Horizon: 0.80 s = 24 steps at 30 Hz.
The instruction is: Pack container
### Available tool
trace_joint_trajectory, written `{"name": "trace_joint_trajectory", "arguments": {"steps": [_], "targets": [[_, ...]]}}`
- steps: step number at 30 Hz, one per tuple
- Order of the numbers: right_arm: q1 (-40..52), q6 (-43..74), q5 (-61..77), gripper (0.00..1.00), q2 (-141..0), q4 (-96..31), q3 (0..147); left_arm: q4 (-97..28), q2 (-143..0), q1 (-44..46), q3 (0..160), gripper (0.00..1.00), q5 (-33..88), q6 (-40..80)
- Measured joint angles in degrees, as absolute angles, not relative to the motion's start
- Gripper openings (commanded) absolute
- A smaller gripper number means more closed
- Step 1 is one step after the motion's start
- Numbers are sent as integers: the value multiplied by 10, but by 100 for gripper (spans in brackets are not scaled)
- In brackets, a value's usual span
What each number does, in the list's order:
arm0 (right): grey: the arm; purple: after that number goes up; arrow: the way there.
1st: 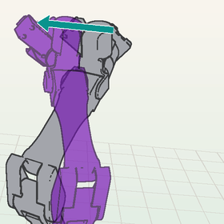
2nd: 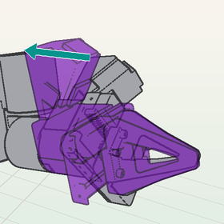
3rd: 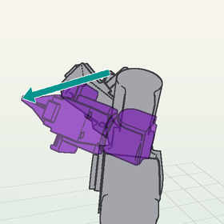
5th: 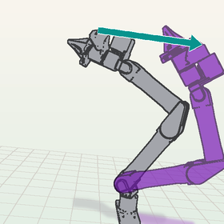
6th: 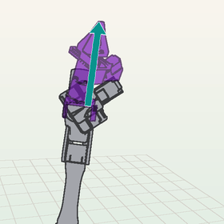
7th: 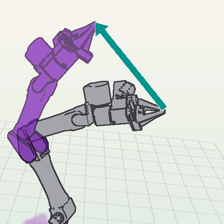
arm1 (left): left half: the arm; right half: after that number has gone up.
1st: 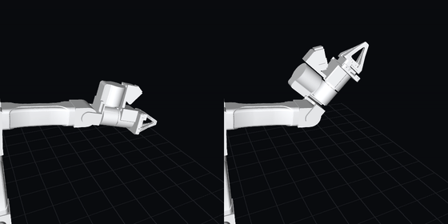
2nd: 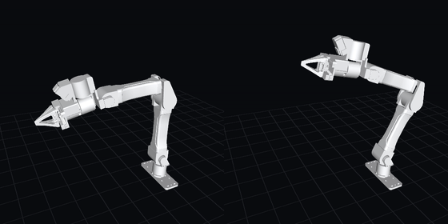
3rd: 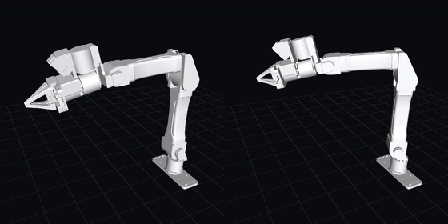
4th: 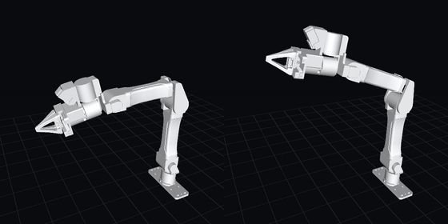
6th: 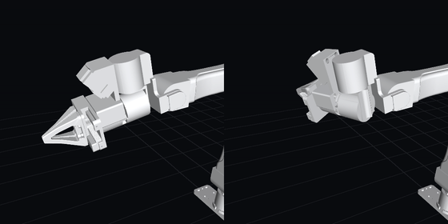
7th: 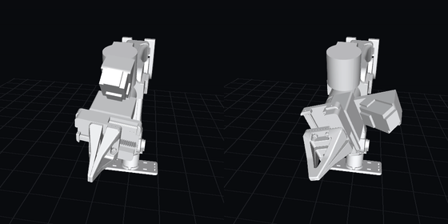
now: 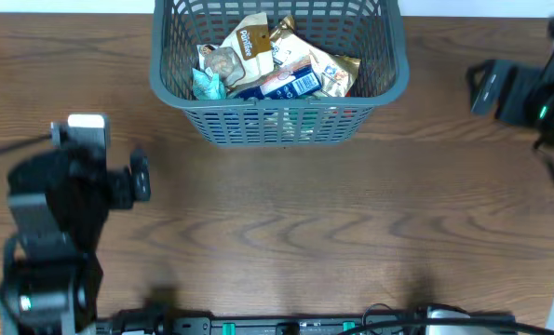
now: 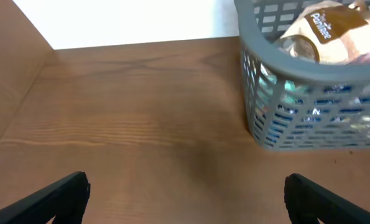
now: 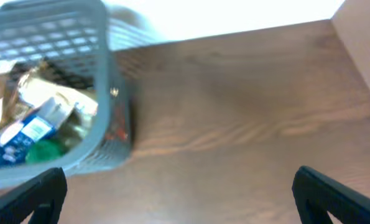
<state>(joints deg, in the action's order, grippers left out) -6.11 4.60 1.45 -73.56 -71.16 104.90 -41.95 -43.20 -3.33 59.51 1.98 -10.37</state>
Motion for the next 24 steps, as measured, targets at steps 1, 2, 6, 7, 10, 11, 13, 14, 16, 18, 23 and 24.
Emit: {"name": "trace_joint_trajectory", "arguments": {"steps": [1, 2, 6, 7, 10, 11, 13, 14, 16, 18, 23, 24], "targets": [[-54, 46, 14, 99, -717, -693, 1018, -419, -419, -33, 585, 99, 20, -104], [-42, 47, 12, 99, -685, -661, 964, -418, -401, -33, 571, 99, 20, -105], [5, 50, 0, 99, -582, -581, 769, -424, -345, -33, 528, 99, 22, -110], [17, 50, -4, 99, -554, -564, 720, -428, -333, -33, 519, 98, 23, -114], [40, 50, -19, 99, -479, -539, 628, -431, -304, -33, 503, 98, 30, -121], [43, 50, -22, 99, -460, -533, 614, -432, -297, -33, 502, 98, 31, -122], [44, 50, -29, 99, -417, -530, 594, -434, -291, -33, 502, 98, 34, -123], [44, 50, -31, 99, -399, -534, 591, -435, -289, -33, 502, 99, 35, -123], [44, 50, -35, 99, -370, -551, 591, -437, -290, -33, 502, 98, 37, -123], [44, 50, -37, 99, -357, -570, 591, -437, -290, -33, 502, 98, 39, -123], [44, 50, -39, 99, -356, -625, 589, -439, -290, -33, 502, 98, 41, -123], [44, 50, -39, 99, -356, -635, 589, -439, -290, -33, 502, 98, 41, -123]]}}
